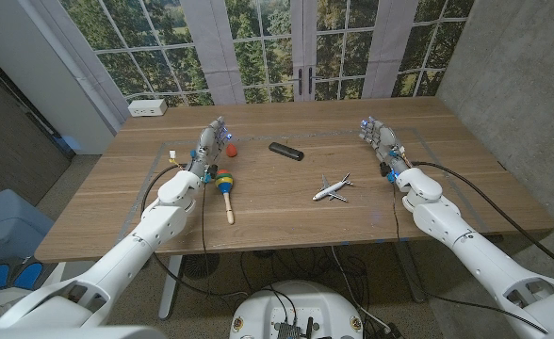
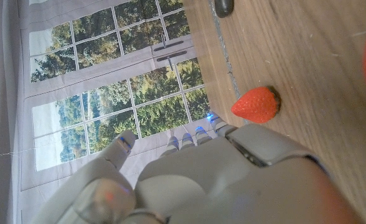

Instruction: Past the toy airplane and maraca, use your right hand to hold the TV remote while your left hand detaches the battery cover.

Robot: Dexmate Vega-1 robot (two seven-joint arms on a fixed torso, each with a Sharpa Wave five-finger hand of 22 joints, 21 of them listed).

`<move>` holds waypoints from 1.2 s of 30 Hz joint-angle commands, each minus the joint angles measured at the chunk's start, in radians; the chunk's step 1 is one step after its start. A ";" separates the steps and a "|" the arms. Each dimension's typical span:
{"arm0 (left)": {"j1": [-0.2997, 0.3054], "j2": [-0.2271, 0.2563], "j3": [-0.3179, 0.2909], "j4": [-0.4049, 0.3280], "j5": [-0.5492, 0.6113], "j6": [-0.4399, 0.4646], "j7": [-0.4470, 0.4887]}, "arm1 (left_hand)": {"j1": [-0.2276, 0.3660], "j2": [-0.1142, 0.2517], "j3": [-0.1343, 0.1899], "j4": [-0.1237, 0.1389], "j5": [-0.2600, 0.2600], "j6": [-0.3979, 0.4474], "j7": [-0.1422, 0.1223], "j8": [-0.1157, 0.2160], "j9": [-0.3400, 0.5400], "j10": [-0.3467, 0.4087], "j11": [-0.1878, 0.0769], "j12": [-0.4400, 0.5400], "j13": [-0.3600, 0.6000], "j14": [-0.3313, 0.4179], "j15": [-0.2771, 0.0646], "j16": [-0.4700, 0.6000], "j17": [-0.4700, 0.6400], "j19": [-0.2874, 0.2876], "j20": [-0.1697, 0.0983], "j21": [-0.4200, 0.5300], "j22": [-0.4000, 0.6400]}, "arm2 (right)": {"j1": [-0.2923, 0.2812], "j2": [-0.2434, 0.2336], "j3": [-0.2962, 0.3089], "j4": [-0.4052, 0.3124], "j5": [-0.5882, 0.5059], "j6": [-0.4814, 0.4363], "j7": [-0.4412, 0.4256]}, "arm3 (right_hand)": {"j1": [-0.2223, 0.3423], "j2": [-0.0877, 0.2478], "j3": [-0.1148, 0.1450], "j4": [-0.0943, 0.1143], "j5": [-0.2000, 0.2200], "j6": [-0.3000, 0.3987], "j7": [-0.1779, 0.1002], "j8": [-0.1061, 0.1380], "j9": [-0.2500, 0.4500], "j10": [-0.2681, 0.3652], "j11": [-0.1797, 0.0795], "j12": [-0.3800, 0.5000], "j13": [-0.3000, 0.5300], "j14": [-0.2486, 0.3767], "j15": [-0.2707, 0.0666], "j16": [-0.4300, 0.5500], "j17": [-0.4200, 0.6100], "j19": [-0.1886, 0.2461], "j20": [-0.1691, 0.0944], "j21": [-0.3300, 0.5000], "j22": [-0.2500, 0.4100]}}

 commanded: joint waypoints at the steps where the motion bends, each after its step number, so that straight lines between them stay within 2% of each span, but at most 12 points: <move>1: 0.010 -0.017 -0.004 -0.005 0.003 -0.031 0.017 | 0.000 0.096 0.010 -0.005 0.006 0.006 -0.005 0.006 0.005 -0.076 -0.003 0.011 0.003 -0.057 -0.008 0.011 0.000 0.017 -0.005 0.006 0.005 | -0.019 -0.013 0.014 -0.033 -0.026 -0.004 -0.069 | 0.017 0.006 0.006 -0.011 0.005 0.010 -0.001 0.007 0.004 0.014 -0.001 0.009 0.002 0.017 -0.001 0.008 0.000 0.019 -0.012 0.008 0.004; 10: 0.026 0.002 -0.011 -0.025 0.016 -0.035 0.030 | 0.002 0.088 0.014 -0.019 0.008 0.025 -0.011 0.009 0.005 -0.044 -0.009 0.019 0.003 -0.022 -0.007 0.016 -0.005 0.054 0.009 0.009 0.005 | -0.030 -0.017 0.008 -0.058 -0.063 -0.005 -0.115 | 0.024 0.007 0.009 -0.021 0.008 0.020 0.001 0.010 0.005 0.022 0.002 0.011 0.001 0.034 0.006 0.014 -0.004 0.033 -0.004 0.007 0.005; 17: 0.025 0.007 -0.010 -0.024 0.020 -0.035 0.027 | 0.003 0.082 0.015 -0.026 0.008 0.035 -0.014 0.010 0.005 -0.031 -0.008 0.020 0.003 -0.011 -0.005 0.015 -0.007 0.069 0.013 0.010 0.005 | -0.035 -0.035 -0.012 -0.108 -0.151 -0.031 -0.201 | 0.030 0.009 0.012 -0.028 0.011 0.034 -0.001 0.013 0.005 0.034 0.005 0.015 0.000 0.057 0.009 0.024 -0.006 0.052 0.009 0.008 0.006; 33: 0.016 0.013 -0.007 -0.010 0.028 -0.041 0.015 | 0.003 0.076 0.016 -0.036 0.007 0.070 -0.011 0.016 0.006 -0.009 -0.010 0.022 0.003 0.013 -0.005 0.015 -0.008 0.097 0.019 0.010 0.006 | -0.033 -0.056 -0.051 -0.183 -0.309 -0.076 -0.309 | 0.053 0.014 0.025 -0.051 0.022 0.066 -0.003 0.018 0.006 0.076 0.002 0.026 0.000 0.104 0.016 0.047 -0.010 0.095 0.027 0.010 0.008; 36: 0.016 0.014 -0.009 -0.010 0.029 -0.044 0.016 | 0.002 0.075 0.016 -0.038 0.007 0.078 -0.012 0.017 0.006 -0.004 -0.010 0.022 0.003 0.018 -0.003 0.014 -0.008 0.103 0.023 0.010 0.006 | -0.034 -0.056 -0.056 -0.199 -0.342 -0.087 -0.338 | 0.057 0.015 0.028 -0.054 0.025 0.076 -0.004 0.019 0.007 0.083 0.005 0.027 0.000 0.125 0.024 0.057 -0.010 0.107 0.040 0.012 0.008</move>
